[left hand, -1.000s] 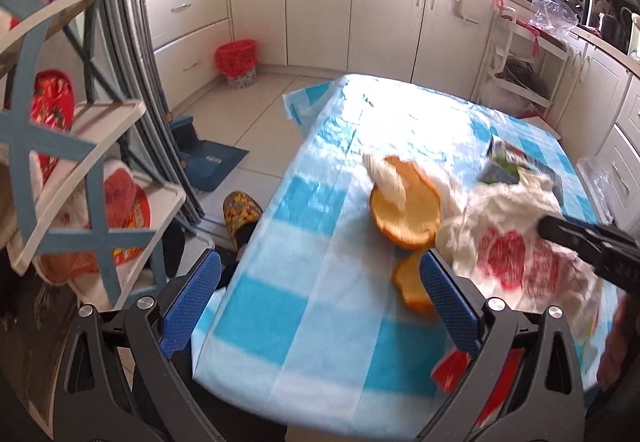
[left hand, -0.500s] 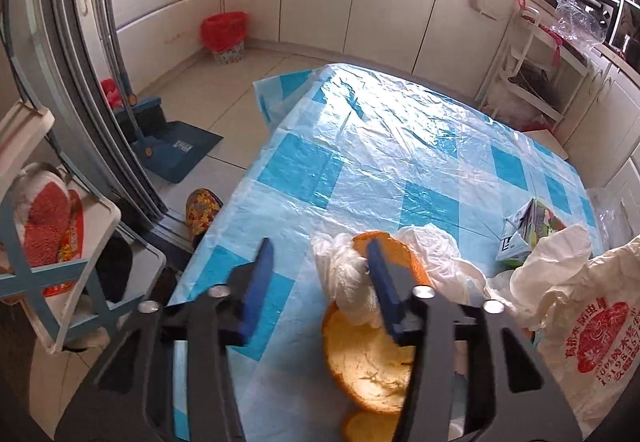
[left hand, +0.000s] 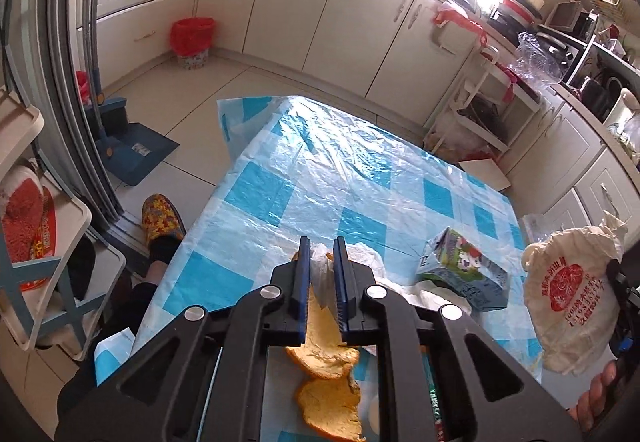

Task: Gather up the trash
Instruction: 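Grasp the white crumpled wrapper strip with the right tool and lift, then carry the white wrapper over the yellow bin and open the right tool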

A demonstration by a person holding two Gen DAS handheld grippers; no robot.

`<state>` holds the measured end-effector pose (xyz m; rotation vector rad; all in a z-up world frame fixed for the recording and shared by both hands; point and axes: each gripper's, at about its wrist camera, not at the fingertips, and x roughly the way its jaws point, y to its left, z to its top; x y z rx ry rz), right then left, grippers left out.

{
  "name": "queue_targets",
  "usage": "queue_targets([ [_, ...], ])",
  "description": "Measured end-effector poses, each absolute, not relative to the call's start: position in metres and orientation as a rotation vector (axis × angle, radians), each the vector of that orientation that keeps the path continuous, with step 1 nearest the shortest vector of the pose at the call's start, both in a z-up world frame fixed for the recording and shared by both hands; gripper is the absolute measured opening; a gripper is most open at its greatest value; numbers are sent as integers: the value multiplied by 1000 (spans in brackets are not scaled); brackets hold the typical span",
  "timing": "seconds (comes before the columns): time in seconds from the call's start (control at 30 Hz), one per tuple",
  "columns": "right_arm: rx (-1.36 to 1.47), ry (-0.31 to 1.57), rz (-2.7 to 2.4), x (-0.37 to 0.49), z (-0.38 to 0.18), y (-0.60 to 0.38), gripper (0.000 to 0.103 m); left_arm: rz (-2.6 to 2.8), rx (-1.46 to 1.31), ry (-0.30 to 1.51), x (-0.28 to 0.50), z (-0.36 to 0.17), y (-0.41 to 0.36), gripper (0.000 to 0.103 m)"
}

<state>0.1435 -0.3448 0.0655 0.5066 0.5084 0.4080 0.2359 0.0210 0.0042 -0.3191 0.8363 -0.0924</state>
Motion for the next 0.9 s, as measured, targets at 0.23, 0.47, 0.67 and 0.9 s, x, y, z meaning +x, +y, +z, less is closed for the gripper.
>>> queue_targets([
  [0.23,534,448,242,122,68,-396,4,-176,-335,775,203,43,6,10],
  [0.47,557,459,-60,87,46,-468,4,-326,-316,723,177,79,-43,10],
  [0.67,463,609,-287,97,11,-492,4,-446,-279,736,167,86,-101,10],
  [0.9,416,864,-404,133,-41,-513,26,-539,-233,756,155,81,-156,11],
])
